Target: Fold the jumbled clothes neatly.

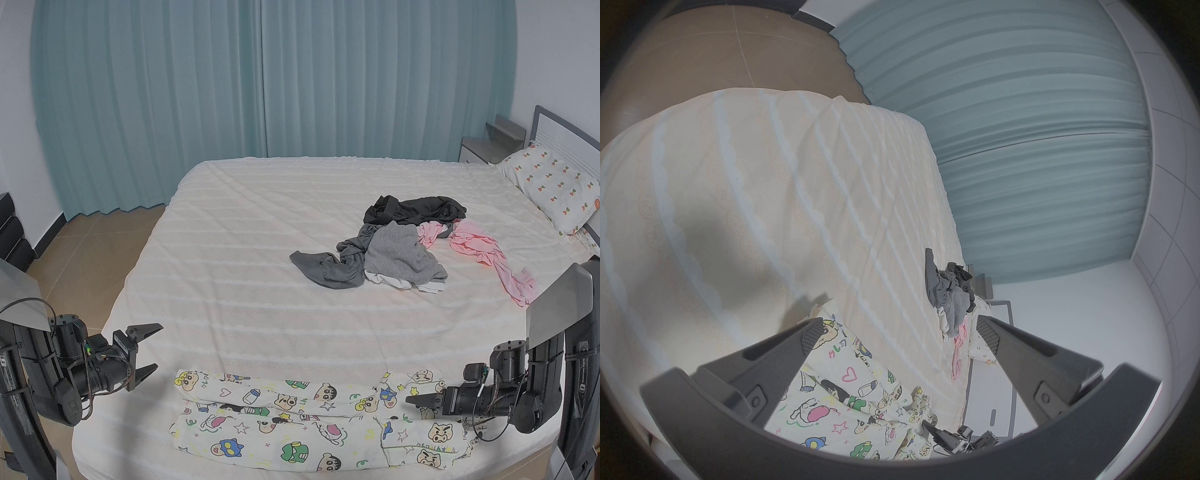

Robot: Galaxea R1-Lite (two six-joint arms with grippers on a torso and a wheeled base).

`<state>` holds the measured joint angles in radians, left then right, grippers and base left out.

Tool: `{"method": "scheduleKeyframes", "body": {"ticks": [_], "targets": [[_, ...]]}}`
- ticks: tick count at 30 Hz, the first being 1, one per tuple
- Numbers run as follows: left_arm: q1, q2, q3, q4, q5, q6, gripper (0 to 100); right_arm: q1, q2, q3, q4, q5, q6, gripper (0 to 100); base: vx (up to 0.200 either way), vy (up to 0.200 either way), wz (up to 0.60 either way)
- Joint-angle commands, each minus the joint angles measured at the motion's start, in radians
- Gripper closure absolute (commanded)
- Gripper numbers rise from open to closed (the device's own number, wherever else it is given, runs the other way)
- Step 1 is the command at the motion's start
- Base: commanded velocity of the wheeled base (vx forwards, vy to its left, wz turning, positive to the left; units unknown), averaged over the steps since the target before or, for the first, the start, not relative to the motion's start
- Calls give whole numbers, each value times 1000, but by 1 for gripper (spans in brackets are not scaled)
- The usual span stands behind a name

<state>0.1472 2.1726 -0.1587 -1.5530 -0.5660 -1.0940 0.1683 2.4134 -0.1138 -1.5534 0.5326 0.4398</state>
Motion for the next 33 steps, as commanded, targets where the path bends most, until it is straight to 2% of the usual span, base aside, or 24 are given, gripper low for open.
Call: {"method": "scheduleKeyframes", "body": {"ticks": [1, 8, 12, 18, 21, 22, 23, 33], "targets": [[2, 4, 2, -18, 0, 0, 0, -13, 21, 23, -8, -6, -3, 0, 0, 0, 0], [0, 7, 11, -18, 0, 26, 0, -69, 4, 26, -8, -8, -30, 0, 0, 0, 0], [0, 7, 21, -18, 0, 56, 0, -99, -86, 56, -8, -6, -59, 0, 0, 0, 0], [0, 7, 21, -18, 0, 56, 0, -66, -217, 45, -8, -17, -56, 0, 0, 0, 0], [0, 9, 19, -18, 0, 57, 0, -61, -160, -24, 1, -86, -56, 0, 0, 0, 0], [0, 9, 19, -18, 0, 57, 0, -61, -160, -24, 1, -86, -56, 0, 0, 0, 0], [0, 9, 15, -18, -2, 57, 0, -70, -100, -73, -2, -123, -55, 0, 0, 0, 0], [-3, 20, 5, -18, -2, 77, 0, -67, 49, -86, -8, -134, -56, 0, 0, 0, 0]]}}
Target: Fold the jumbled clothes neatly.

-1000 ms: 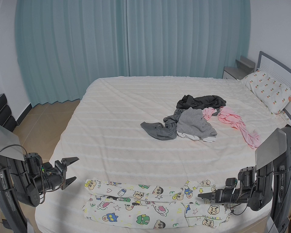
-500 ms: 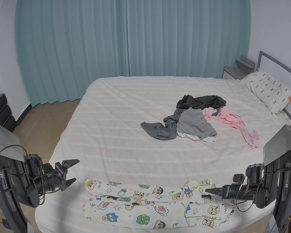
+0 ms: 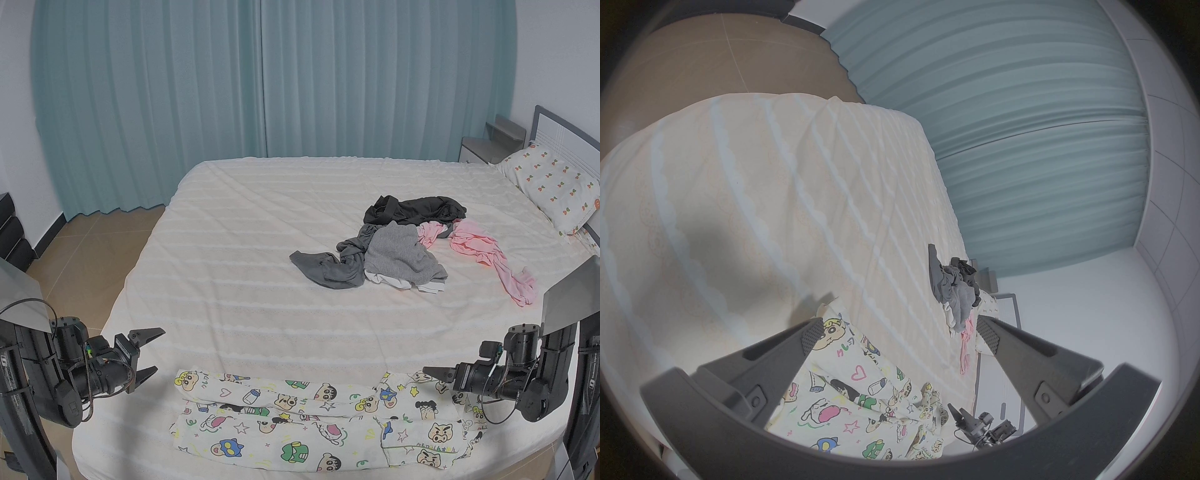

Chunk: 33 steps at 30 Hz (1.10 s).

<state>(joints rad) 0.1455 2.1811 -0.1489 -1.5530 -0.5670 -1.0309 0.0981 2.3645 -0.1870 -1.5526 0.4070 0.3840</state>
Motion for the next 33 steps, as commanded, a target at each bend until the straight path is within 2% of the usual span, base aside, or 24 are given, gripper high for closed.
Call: {"method": "scheduleKeyframes", "body": {"ticks": [1, 10, 11, 27, 33], "targets": [[-1, 13, -4, -18, -1, 20, 0, 3, 99, -8, -9, -8, -1, 0, 0, 0, 0], [-1, 17, -3, -18, 1, 29, 0, 12, 128, -8, -9, -10, -1, 0, 0, 0, 0], [-1, 17, -3, -18, 1, 29, 0, 14, 125, -6, -9, -10, 1, 100, 0, 0, 0], [-1, 17, -3, -18, 1, 31, 0, -29, -7, 132, -9, 1, -8, 100, 0, 0, 0], [-1, 17, -3, -18, 1, 32, 0, -61, 6, 155, 0, -1, -85, 100, 0, 0, 0]]}}
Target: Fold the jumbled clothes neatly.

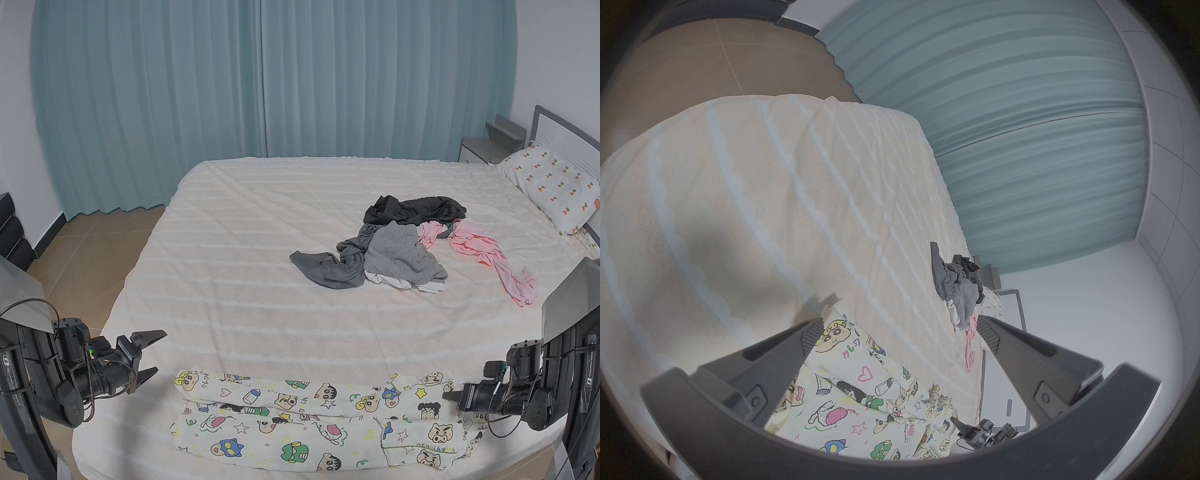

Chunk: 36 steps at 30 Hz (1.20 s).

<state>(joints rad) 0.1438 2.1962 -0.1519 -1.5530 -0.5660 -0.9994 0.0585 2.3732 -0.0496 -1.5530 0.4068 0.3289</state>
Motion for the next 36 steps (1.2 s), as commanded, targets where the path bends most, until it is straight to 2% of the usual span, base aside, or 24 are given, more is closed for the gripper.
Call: {"method": "scheduleKeyframes", "body": {"ticks": [1, 11, 12, 13, 14, 15, 16, 19, 20, 24, 26, 27, 29, 30, 31, 33, 36], "targets": [[0, 2, 2, -18, 0, 1, 0, -28, 6, 20, 1, 0, -45, 100, 0, 0, 0], [-4, 8, 3, -18, 3, 8, 0, -45, 70, 25, -7, -2, -107, 100, 0, 0, 0], [-20, 25, 11, -18, 9, 65, 0, -48, 72, 34, -9, -2, -120, 100, 0, 0, 0], [-20, 25, 11, -18, 9, 65, 0, -48, 72, 34, -9, -2, -120, 0, 0, 0, 0], [-20, 25, 11, -18, 9, 65, 0, -48, 72, 34, -9, -2, -120, 0, 0, 0, 0], [-36, 53, 2, -18, 18, 133, 0, -51, 54, 40, -9, -3, -128, 0, 0, 0, 0], [-41, 57, -3, -18, 26, 143, 0, -52, 44, 43, -9, 0, -130, 0, 0, 0, 0], [-56, 59, -31, -18, 54, 150, 0, -59, 34, 43, -9, 1, -130, 0, 0, 0, 0], [-63, 57, -86, -18, 69, 150, 0, -59, 38, 39, -9, 3, -131, 0, 0, 0, 0], [-92, 57, -167, 28, 69, 154, 0, -59, 37, 34, -9, 6, -130, 0, 0, 0, 0], [-102, 60, -241, 120, 69, 251, 0, -57, 37, 36, -9, 17, -131, 0, 0, 0, 0], [-101, 62, -245, 128, 70, 266, 0, -59, 37, 36, -9, 18, -130, 0, 0, 0, 0], [-99, 71, -273, 209, 69, 361, 0, -57, 38, 36, -9, 21, -131, 0, 0, 0, 0], [-99, 71, -275, 221, 69, 369, 0, -57, 38, 36, -9, 21, -131, 0, 0, 0, 0], [-104, 71, -282, 307, 69, 420, 0, -57, 40, 36, -9, 21, -131, 0, 0, 0, 0], [-104, 71, -287, 337, 69, 441, 0, -57, 40, 36, -9, 21, -131, 0, 0, 0, 0], [-102, 80, -293, 426, 67, 539, 0, -51, 47, 39, -9, 21, -131, 0, 0, 0, 0]]}}
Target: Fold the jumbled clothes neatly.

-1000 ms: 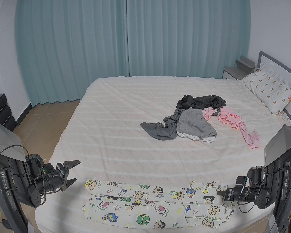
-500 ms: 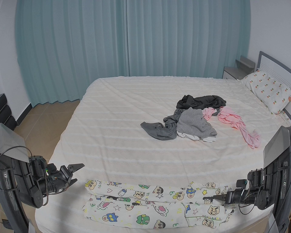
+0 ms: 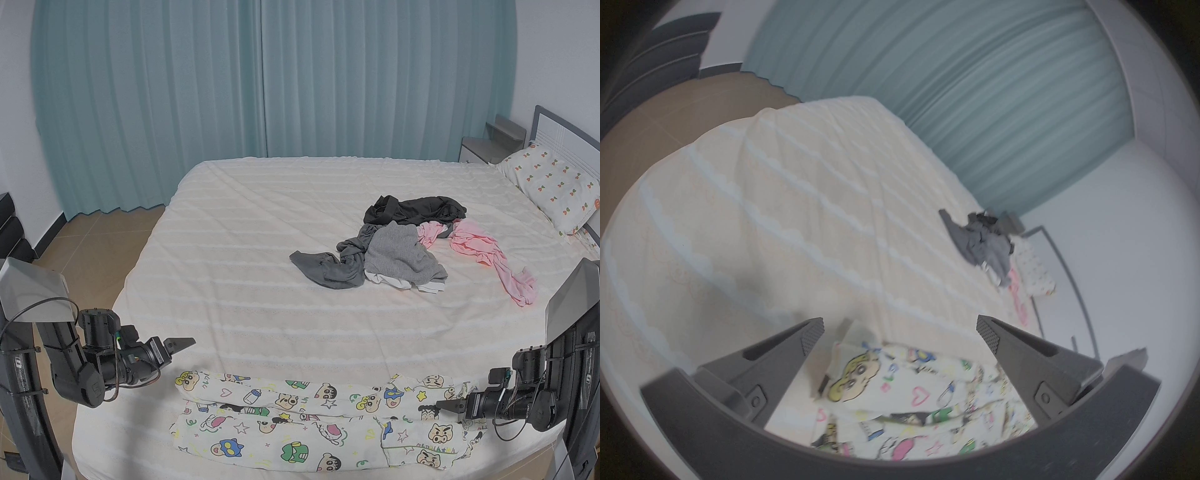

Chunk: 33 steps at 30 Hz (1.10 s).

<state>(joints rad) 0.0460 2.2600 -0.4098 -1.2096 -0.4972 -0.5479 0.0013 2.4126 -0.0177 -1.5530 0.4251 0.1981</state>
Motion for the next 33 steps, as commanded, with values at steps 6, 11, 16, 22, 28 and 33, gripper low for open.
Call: {"method": "scheduleKeyframes", "body": {"ticks": [6, 11, 16, 22, 28, 33], "targets": [[-14, 33, -44, 88, -3, 98, 0, 11, 10, 10, -9, 3, 0, 0, 0, 0, 0], [-32, 47, -47, 87, -3, 105, 0, 11, 13, 8, -9, 3, 0, 0, 0, 0, 0], [-43, 53, -41, 105, 6, 169, 0, 11, 13, 5, -9, 3, 0, 0, 0, 0, 0], [-44, 53, -46, 114, 8, 183, 0, 11, 13, 5, -9, 3, 0, 0, 0, 0, 0], [-41, 59, -47, 108, 19, 183, 100, 11, 14, 5, -9, 3, 0, 0, 0, 0, 0], [-38, 55, -46, 108, 19, 183, 100, 11, 14, 4, -9, 3, 0, 0, 0, 0, 0]]}}
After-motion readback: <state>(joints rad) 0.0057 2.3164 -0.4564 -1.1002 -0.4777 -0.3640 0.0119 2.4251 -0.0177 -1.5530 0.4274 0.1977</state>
